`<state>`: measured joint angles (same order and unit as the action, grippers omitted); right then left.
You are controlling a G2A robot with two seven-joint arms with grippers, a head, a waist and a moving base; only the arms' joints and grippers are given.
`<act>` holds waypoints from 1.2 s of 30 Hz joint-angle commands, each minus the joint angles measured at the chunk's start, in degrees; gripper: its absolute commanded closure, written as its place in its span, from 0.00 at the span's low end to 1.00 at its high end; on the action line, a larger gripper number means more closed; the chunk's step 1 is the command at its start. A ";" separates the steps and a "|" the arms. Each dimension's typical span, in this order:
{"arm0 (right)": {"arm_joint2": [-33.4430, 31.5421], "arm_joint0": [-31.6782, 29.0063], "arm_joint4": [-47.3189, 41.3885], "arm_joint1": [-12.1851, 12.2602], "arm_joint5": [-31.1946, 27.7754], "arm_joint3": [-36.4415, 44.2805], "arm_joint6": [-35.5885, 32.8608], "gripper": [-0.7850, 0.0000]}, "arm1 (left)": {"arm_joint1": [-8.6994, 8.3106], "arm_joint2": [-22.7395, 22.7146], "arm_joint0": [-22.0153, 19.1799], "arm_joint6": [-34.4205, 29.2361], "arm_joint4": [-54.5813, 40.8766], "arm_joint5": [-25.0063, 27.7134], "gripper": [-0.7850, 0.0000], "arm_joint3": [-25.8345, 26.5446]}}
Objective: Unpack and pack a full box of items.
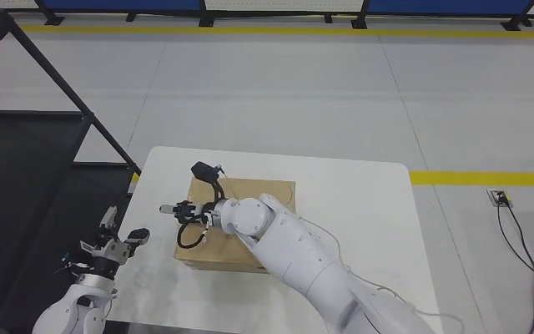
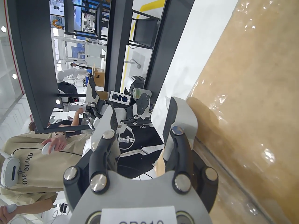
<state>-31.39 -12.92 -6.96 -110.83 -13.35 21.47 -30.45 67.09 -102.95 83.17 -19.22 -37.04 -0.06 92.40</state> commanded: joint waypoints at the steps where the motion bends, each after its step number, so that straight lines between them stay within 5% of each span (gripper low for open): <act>1: 0.77 -0.11 2.09 -0.69 0.16 -0.23 2.57 0.32 | 0.01 0.00 -0.05 -0.11 -0.07 -0.12 0.00 -0.05; 3: 1.56 -0.41 3.92 -1.44 0.21 -0.17 4.36 0.25 | 0.02 0.00 -0.08 -0.25 -0.14 -0.15 0.00 -0.08; 6: 2.64 -0.55 6.90 -2.45 0.75 -0.72 7.31 0.32 | 0.02 0.01 -0.13 -0.48 -0.17 -0.23 0.00 -0.19; 15: 2.60 0.27 10.11 -3.88 1.08 -2.47 10.42 0.28 | 0.13 0.32 -0.10 -0.68 -0.57 -0.17 0.00 0.08; 27: -6.20 1.75 -1.05 -0.92 -12.62 -3.65 -4.37 0.24 | 0.13 1.59 -1.03 -1.12 1.30 -1.07 0.00 0.87; 36: -10.88 1.21 -4.36 2.46 -9.41 -4.98 -13.36 0.06 | 0.17 2.25 -1.42 -0.95 2.11 -1.39 0.00 1.25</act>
<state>-42.06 -11.47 -11.34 -108.61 -23.55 16.37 -42.86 67.25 -100.74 81.77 -20.20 -34.94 -1.45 93.65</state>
